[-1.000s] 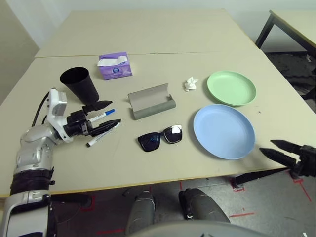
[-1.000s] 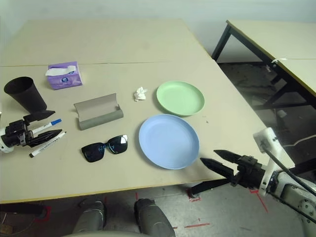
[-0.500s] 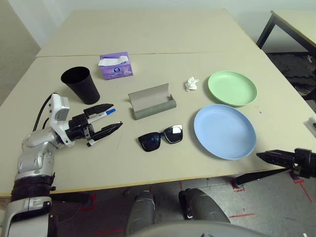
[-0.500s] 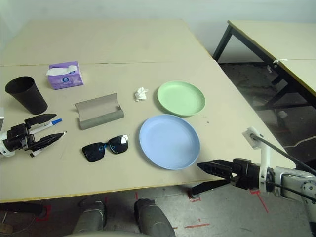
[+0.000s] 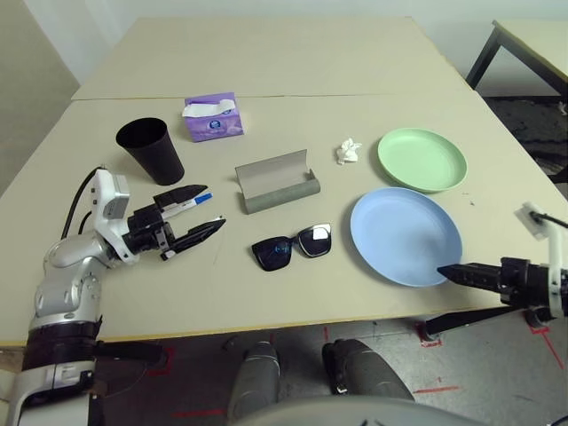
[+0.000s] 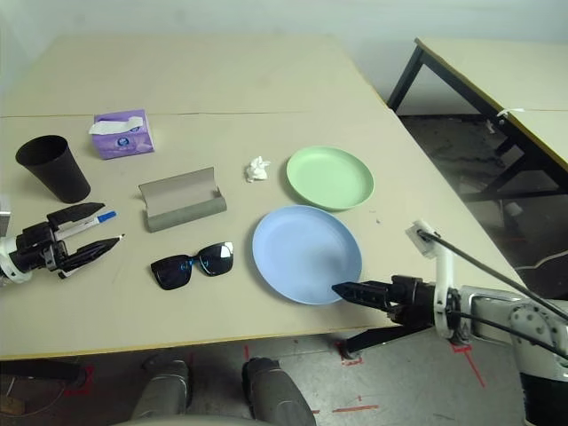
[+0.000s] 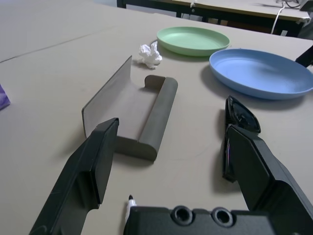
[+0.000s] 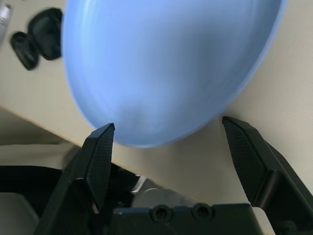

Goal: Organize and tidy the items on the table.

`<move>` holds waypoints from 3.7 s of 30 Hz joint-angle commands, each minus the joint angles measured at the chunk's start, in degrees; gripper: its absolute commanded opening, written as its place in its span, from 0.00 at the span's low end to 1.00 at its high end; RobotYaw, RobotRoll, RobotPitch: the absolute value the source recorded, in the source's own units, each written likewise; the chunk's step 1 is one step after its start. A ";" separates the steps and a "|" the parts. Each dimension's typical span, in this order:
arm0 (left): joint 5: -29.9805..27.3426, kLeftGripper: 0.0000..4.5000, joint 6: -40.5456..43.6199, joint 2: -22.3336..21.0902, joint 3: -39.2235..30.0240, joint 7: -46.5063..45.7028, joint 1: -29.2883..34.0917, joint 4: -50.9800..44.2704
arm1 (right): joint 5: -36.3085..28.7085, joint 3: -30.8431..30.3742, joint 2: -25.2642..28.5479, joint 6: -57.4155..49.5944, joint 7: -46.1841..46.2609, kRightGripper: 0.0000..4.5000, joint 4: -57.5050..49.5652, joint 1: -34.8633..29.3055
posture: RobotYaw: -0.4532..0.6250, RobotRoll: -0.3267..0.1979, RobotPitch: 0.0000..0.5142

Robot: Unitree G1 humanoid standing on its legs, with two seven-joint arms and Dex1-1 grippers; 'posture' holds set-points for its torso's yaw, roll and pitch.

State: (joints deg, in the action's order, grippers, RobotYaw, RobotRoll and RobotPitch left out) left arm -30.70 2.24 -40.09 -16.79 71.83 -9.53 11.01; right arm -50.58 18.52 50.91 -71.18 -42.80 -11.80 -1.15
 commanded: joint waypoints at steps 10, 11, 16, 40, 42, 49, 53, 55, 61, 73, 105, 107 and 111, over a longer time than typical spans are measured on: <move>-0.10 1.00 1.06 0.46 0.76 -1.25 1.44 -3.44 | 5.61 -3.62 -0.72 5.67 0.11 0.86 0.63 1.08 | 0.36 0.62 0.24; -0.10 1.00 0.99 0.48 0.71 -1.34 1.44 -3.48 | 5.76 -3.92 -0.63 5.83 -0.19 0.78 0.44 1.17 | 0.36 0.62 0.24; -0.11 1.00 0.67 0.74 0.52 -2.00 1.41 -4.01 | 5.46 -4.26 -0.67 5.43 -0.83 0.36 -0.60 1.44 | 0.36 0.62 0.24; 1.07 1.00 -3.22 3.00 2.15 -1.46 1.68 0.11 | -0.26 -0.44 2.79 -10.23 0.68 0.01 7.38 19.41 | 0.35 0.62 0.26; 1.28 1.00 -3.65 3.15 2.48 -1.36 1.58 0.44 | 0.36 -2.72 4.83 -12.79 -0.33 0.01 10.57 25.14 | 0.35 0.62 0.26; 1.50 1.00 -3.83 4.18 3.25 -2.54 1.96 -0.92 | 3.35 -11.53 7.31 -15.20 -4.06 0.01 20.50 40.99 | 0.37 0.62 0.27; 1.53 1.00 -3.30 4.70 3.58 -3.63 3.82 -3.54 | 8.20 -17.13 6.13 -12.14 -4.95 0.01 27.60 48.00 | 0.37 0.62 0.27; 1.44 1.00 -2.94 4.82 3.61 -4.18 4.44 -4.57 | 11.12 -19.40 5.41 -9.65 -5.34 0.01 31.89 51.24 | 0.38 0.62 0.27; 1.19 1.00 -2.53 5.09 3.75 -5.20 5.58 -6.09 | 24.57 -25.59 0.70 4.20 -6.74 0.01 55.73 66.70 | 0.39 0.62 0.28; 1.35 1.00 -5.75 6.19 3.41 -4.50 7.61 -3.78 | 43.91 -26.75 -4.41 27.40 -4.34 0.01 85.23 78.05 | 0.41 0.62 0.30; 1.32 1.00 -7.64 6.36 4.33 -3.67 9.02 -3.78 | 46.06 -6.70 -6.14 33.58 12.73 0.16 88.74 75.39 | 0.42 0.62 0.33; 1.22 1.00 -6.72 6.20 4.27 -4.26 9.02 -4.83 | 46.18 -6.45 -6.34 33.76 12.82 0.31 88.76 75.29 | 0.43 0.62 0.33; 1.13 1.00 -5.10 5.97 4.18 -5.24 8.95 -6.67 | 46.74 -6.45 -6.37 34.05 12.36 0.63 88.72 75.01 | 0.42 0.62 0.32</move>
State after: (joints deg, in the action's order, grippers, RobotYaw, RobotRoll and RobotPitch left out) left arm -29.49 -3.81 -33.70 -13.04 66.96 -1.15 5.63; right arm -4.40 11.86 44.69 -37.46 -30.40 76.64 74.82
